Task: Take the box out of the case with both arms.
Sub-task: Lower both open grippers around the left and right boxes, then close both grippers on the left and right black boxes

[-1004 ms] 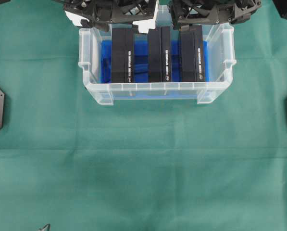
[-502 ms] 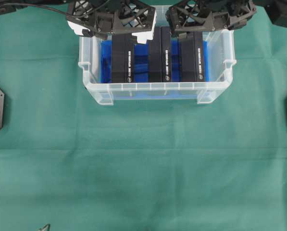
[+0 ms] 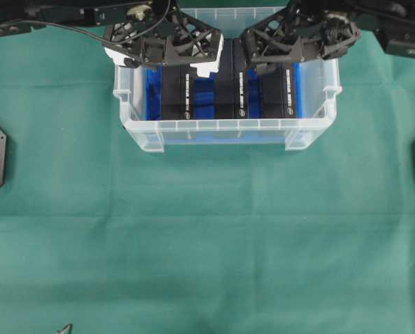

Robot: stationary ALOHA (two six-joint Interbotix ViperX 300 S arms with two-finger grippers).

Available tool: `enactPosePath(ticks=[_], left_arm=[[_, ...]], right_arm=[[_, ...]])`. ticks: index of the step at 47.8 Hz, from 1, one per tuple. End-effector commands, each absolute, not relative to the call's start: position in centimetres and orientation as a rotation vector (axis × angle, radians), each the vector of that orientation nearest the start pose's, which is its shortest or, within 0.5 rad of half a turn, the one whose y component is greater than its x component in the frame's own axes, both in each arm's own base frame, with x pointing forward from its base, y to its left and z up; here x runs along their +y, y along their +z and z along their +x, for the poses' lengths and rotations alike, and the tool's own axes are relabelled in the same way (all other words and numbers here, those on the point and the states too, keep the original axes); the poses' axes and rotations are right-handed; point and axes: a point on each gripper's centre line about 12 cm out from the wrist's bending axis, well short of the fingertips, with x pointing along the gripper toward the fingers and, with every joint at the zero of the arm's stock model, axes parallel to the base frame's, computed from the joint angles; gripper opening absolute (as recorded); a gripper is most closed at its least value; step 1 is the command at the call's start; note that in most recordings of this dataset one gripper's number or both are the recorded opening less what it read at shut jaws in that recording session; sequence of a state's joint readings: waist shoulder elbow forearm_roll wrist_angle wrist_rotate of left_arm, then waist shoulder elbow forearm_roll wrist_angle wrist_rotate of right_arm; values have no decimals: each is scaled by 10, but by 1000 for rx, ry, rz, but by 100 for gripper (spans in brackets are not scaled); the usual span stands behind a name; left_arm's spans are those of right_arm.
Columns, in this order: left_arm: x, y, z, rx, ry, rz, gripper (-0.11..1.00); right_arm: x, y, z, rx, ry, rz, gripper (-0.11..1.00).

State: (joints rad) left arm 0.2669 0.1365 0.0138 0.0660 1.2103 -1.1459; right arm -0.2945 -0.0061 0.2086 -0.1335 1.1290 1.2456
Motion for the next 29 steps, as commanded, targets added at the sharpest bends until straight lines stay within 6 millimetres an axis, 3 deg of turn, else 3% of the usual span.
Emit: enactPosePath(ticks=[1, 13, 29], left_arm=[[121, 260, 404, 1036, 1008, -1074, 85], [122, 238, 410, 1051, 1009, -1068, 85], [124, 216, 404, 1061, 1018, -1072, 85]], right_arm=[[-123, 254, 360, 950, -1090, 1096, 95], [-123, 234, 362, 961, -1087, 1092, 95], [-122, 212, 360, 987, -1090, 1090, 95]])
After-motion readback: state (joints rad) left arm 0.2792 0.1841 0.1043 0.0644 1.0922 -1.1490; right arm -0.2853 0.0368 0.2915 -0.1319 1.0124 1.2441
